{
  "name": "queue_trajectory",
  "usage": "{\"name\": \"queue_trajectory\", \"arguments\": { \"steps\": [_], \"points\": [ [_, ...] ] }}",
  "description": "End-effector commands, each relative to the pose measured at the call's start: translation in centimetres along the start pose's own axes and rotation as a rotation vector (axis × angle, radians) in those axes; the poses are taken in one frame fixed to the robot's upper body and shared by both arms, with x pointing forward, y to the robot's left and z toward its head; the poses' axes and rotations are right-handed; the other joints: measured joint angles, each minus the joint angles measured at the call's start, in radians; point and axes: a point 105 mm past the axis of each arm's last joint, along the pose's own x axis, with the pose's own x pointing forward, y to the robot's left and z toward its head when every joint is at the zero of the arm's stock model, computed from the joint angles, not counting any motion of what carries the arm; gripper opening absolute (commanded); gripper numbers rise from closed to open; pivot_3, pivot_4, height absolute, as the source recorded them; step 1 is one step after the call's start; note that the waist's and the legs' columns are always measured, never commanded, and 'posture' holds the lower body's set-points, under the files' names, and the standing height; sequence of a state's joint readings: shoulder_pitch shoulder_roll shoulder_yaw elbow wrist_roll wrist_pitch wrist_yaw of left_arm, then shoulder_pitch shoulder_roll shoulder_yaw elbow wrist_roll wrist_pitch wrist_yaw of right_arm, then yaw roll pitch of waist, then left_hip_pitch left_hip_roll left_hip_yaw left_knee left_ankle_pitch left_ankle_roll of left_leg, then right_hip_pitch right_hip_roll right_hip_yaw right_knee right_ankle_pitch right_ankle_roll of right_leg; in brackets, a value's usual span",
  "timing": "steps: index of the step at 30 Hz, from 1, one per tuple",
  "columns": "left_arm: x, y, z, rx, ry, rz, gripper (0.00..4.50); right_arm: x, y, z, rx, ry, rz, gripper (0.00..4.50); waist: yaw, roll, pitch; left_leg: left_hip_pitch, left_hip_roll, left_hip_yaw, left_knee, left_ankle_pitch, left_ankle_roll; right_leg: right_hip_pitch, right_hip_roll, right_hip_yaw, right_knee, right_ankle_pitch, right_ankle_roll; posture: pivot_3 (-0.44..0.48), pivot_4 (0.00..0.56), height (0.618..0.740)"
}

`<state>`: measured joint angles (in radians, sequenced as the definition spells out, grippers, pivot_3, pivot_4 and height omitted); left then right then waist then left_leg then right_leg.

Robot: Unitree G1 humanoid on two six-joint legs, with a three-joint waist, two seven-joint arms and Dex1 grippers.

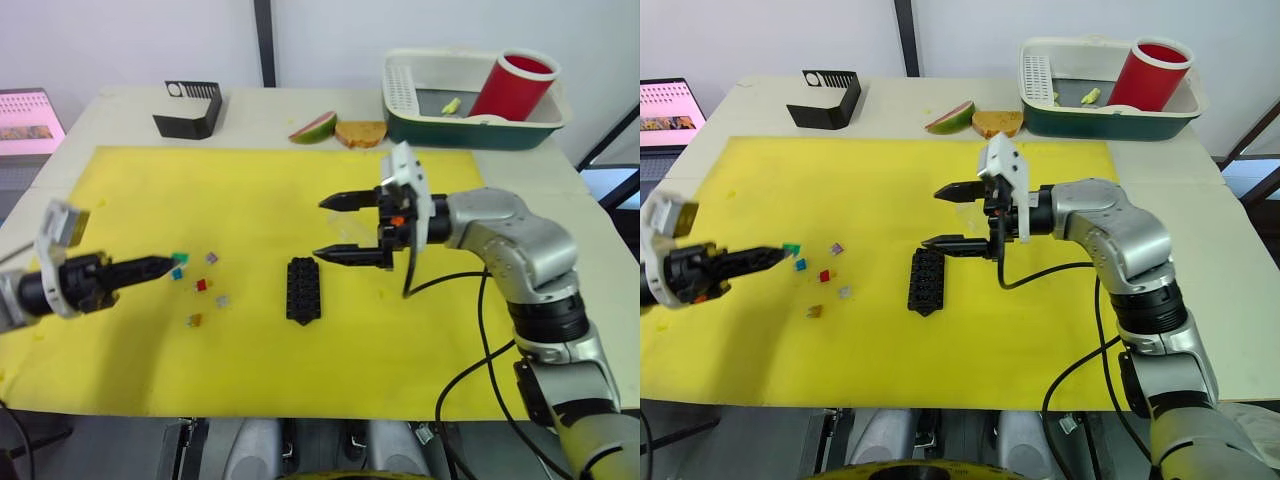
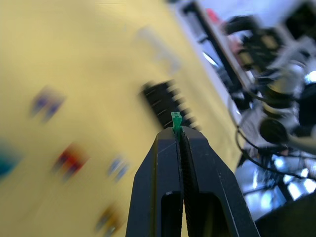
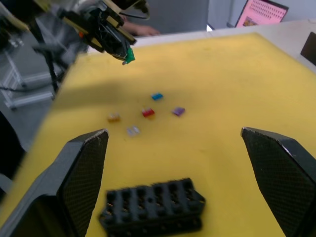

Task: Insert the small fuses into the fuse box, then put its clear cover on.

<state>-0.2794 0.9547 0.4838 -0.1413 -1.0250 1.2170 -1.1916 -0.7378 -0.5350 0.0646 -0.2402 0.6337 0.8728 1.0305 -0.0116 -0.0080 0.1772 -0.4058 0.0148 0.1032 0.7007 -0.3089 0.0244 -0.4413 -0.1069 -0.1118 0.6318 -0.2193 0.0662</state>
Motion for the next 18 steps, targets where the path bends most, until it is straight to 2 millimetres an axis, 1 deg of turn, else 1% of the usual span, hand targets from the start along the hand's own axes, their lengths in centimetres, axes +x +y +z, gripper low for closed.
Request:
{"name": "queue_trajectory", "arguments": {
  "steps": [1,2,4,7,10,13,18],
  "points": [
    [3.6,-2.6,1.0,0.15,0.021,-0.133,0.01,0.0,1.7,2.6,0.081,-0.072,0.063,4.5,-0.003,0.0,0.0,0.001,0.0,0.0,0.0,0.0,0.0,0.0,0.0,0.0,0.0,0.0,0.0,0.0,0.15,0.74],
    [4.4,-3.0,1.3,0.18,0.018,-0.157,0.01,0.1,1.8,3.0,0.134,-0.083,0.069,4.5,-0.005,0.0,0.0,0.001,0.0,0.0,0.0,0.0,-0.001,0.0,0.001,0.0,0.0,0.0,0.0,0.0,0.15,0.74],
    [5.9,-3.7,1.9,0.237,0.015,-0.206,0.01,0.5,2.2,3.8,0.183,-0.102,0.091,4.5,-0.005,0.0,0.0,0.001,0.0,0.0,0.0,0.001,-0.001,0.0,0.004,0.0,0.001,0.0,-0.001,0.0,0.15,0.74],
    [6.9,-4.1,2.5,0.271,0.002,-0.241,0.01,0.8,2.6,4.4,0.198,-0.107,0.1,4.5,-0.002,0.0,0.0,0.001,0.0,0.0,-0.001,0.001,-0.002,0.0,0.005,0.0,0.001,0.0,-0.001,0.0,0.15,0.74],
    [7.4,-3.9,2.8,0.288,-0.005,-0.251,0.0,1.0,2.9,4.6,0.215,-0.111,0.107,3.77,-0.002,0.0,0.0,0.001,0.0,0.001,-0.001,0.001,-0.001,0.0,0.005,0.0,0.0,0.0,-0.001,0.0,0.15,0.74],
    [7.9,-3.7,3.0,0.299,-0.008,-0.264,0.0,1.8,3.2,4.4,0.197,-0.078,0.101,2.41,0.001,0.0,0.0,0.0,0.0,0.001,-0.001,0.001,-0.001,0.0,0.005,0.0,0.0,0.0,-0.001,0.0,0.15,0.74],
    [7.9,-3.6,3.1,0.302,-0.012,-0.275,0.0,2.4,3.1,3.9,0.21,-0.059,0.09,2.41,-0.001,0.0,0.0,0.0,0.0,0.001,-0.001,0.001,-0.001,0.0,0.006,0.0,0.0,0.0,-0.001,0.0,0.15,0.74]
  ]
}}
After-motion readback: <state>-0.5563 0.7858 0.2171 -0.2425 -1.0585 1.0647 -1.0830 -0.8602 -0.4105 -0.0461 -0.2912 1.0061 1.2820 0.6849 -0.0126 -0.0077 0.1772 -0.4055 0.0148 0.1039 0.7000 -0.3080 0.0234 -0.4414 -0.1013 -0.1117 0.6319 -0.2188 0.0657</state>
